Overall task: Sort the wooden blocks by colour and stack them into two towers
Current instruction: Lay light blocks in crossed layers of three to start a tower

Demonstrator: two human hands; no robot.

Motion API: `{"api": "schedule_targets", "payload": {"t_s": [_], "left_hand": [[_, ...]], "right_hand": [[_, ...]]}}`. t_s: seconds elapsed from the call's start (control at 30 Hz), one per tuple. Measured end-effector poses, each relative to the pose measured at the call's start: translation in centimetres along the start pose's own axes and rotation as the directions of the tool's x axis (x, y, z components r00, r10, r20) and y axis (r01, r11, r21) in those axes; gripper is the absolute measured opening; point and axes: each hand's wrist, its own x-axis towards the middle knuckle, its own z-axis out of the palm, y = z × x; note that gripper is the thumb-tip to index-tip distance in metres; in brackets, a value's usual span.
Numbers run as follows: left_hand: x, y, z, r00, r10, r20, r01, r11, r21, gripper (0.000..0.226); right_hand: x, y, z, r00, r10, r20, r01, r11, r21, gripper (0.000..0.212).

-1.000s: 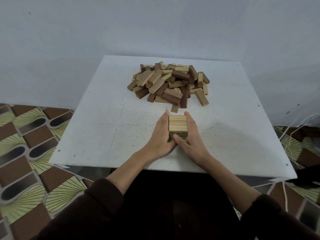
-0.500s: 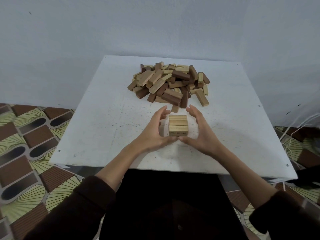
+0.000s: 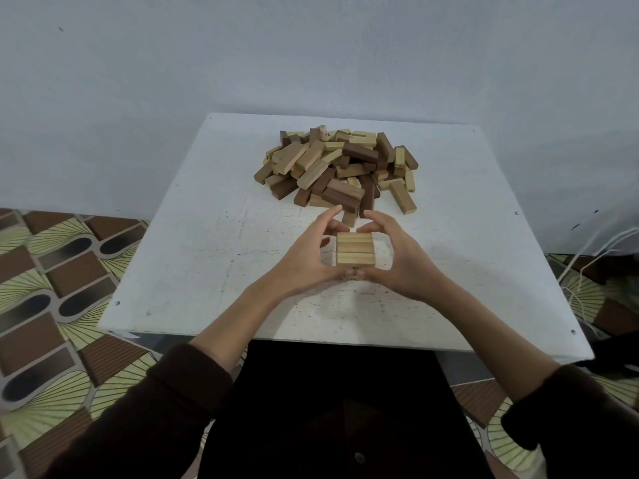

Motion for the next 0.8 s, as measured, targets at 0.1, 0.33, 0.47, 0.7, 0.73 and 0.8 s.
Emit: {"api": "schedule_targets", "payload": {"t_s": [0.1,0.33,0.47,0.7,0.73,0.8], "left_hand": [[0.12,0.01,0.00,1.000,-0.001,-0.002,0.001,1.000,0.008,0.095],[0.32,-0.44,0.13,1.000,-0.003,-0.012,0.003,1.000,0.011,0.094],[0.38,-0.64,0.18,1.000,-0.012,-0.014,0.012,1.000,0.014,0.094],[0.20,-0.56,0.40,0.999,-0.031,-0.020,0.031,1.000,0.003,0.102],[0.06,-0.53,0.49,0.999,-0.036,-0.021,0.037,0.999,0.005,0.105],[-0.28,-0.66,0.93,0.998,-0.055,-0.027,0.056,0.998,0.028,0.109]], "right_hand": [[0.05,-0.05,-0.06,1.000,0.000,0.000,0.000,1.000,-0.002,0.086],[0.24,0.13,-0.10,1.000,-0.001,0.004,0.001,1.000,-0.012,0.083],[0.39,0.27,-0.14,1.000,0.005,0.015,-0.005,1.000,-0.002,0.083],[0.10,0.09,-0.31,0.999,0.014,0.042,-0.015,1.000,0.019,0.095],[-0.06,0.03,-0.25,0.999,0.025,0.039,-0.025,1.000,0.019,0.098],[-0.51,-0.04,0.14,0.998,0.057,0.023,-0.057,0.998,0.021,0.100]]}}
